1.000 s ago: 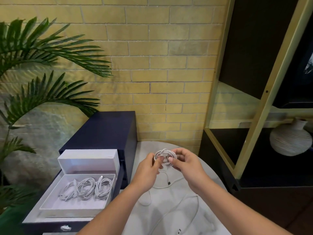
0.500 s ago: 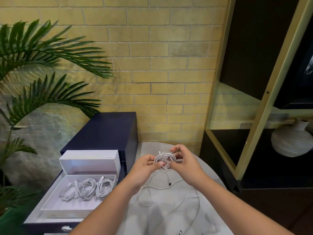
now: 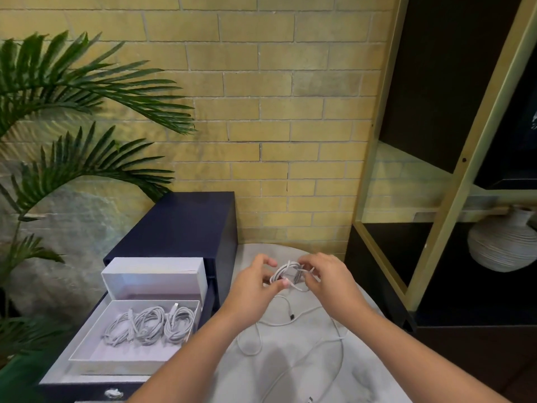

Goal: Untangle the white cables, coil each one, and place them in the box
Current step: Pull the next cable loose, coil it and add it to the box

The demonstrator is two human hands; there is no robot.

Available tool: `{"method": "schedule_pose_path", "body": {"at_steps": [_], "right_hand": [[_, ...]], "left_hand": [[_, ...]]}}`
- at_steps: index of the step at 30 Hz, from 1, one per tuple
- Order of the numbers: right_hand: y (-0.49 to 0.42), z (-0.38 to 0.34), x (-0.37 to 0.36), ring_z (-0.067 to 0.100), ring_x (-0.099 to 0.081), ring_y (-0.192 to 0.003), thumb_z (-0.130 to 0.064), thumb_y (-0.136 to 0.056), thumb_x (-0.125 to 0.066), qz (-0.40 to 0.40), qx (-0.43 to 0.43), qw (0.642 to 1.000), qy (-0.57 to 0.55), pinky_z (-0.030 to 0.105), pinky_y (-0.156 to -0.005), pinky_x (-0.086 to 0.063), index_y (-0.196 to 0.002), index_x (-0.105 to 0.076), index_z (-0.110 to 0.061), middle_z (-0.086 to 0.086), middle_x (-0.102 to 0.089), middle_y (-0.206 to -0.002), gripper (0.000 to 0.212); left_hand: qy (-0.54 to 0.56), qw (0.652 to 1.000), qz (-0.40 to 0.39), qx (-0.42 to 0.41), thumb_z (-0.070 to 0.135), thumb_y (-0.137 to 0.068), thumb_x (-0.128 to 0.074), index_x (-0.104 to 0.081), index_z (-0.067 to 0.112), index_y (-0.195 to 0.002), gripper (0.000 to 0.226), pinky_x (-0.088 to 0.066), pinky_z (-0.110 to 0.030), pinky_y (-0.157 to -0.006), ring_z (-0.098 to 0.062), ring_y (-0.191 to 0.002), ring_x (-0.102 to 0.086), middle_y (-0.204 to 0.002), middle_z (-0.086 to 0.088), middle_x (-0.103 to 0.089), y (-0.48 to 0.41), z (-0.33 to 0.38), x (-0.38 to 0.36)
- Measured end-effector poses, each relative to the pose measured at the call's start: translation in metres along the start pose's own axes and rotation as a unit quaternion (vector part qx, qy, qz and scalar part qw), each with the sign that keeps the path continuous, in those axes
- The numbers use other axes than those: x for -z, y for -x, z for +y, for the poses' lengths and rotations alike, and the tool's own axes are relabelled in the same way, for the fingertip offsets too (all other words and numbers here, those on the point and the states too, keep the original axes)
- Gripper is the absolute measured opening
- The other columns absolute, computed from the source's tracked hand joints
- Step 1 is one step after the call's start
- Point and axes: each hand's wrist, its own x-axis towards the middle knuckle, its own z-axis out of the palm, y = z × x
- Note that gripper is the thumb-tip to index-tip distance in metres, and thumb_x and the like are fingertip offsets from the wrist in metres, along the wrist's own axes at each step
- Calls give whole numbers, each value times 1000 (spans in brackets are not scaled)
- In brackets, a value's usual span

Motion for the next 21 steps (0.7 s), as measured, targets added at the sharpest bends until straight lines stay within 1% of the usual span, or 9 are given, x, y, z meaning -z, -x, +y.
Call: {"method": "schedule_pose_path", "body": {"at_steps": [2,4,6,9,11,15,18,19,21], "right_hand": [[-1,2,3,9,-55,-86,-12,-90,-60,-18,0,1000,-2,25,-80,-47,-115,-66,-22,-5,-64,-96,28],[-1,1,5,10,-57,-87,-8,-92,-57,-37,6,999,-7,26,-81,-47,-117,-67,-20,-1,-65,-98,29],[-1,0,6,10,-56,-87,-2,-93,-52,-62,15,998,-24,26,-80,-48,-117,-66,-20,1,-63,-100,34],[-3,-4,7,8,-56,-80,2,-94,-47,-110,-14,990,-88,20,-73,-51,-117,-66,-18,3,-60,-102,36],[-3,-6,5,8,-60,-76,0,-94,-49,-114,-47,984,-130,19,-68,-53,-115,-66,-18,2,-61,-96,32],[0,-11,-3,6,-64,-73,-9,-91,-59,-78,-78,982,-151,29,-73,-56,-103,-64,-21,-2,-67,-80,18],[2,-15,-8,14,-64,-70,-22,-91,-61,-57,-97,987,-118,35,-68,-53,-89,-61,-23,2,-67,-72,3],[3,-15,-10,17,-63,-70,-25,-91,-61,-54,-105,987,-105,37,-67,-51,-86,-60,-22,3,-66,-71,6],[3,-12,-13,16,-60,-67,-28,-92,-59,-48,-114,988,-92,35,-65,-49,-82,-59,-18,1,-64,-69,14]], "left_hand": [[-43,998,-1,-34,36,-90,-62,-47,33,-110,25,-42,-12,-69,4,-80,-59,-83,15,-70,3,0,-2],[-81,995,-3,-53,42,-93,-55,-51,32,-111,21,-44,-21,-71,-1,-80,-60,-83,12,-69,3,1,-2],[-131,990,-18,-55,46,-95,-50,-56,25,-98,22,-46,-31,-68,-9,-75,-61,-80,6,-67,1,1,-4],[-184,981,-26,-51,47,-97,-42,-53,17,-85,34,-47,-40,-67,-17,-73,-60,-79,1,-67,-3,-1,-6],[-182,982,-25,-32,46,-99,-37,-50,17,-83,35,-47,-38,-68,-16,-75,-61,-80,1,-69,-6,-3,-6],[-186,982,21,-4,46,-101,-29,-47,20,-82,36,-48,-41,-70,-17,-76,-60,-79,3,-68,-6,-8,-10],[-119,989,85,15,44,-102,-27,-51,18,-88,38,-46,-32,-65,-9,-74,-59,-77,8,-66,-3,-2,-13],[-98,990,101,15,44,-102,-27,-51,19,-87,38,-43,-29,-64,-7,-73,-58,-77,9,-65,-2,1,-14],[-69,990,123,7,44,-102,-27,-50,19,-87,37,-43,-29,-66,-5,-76,-58,-79,10,-65,-1,5,-15]]}}
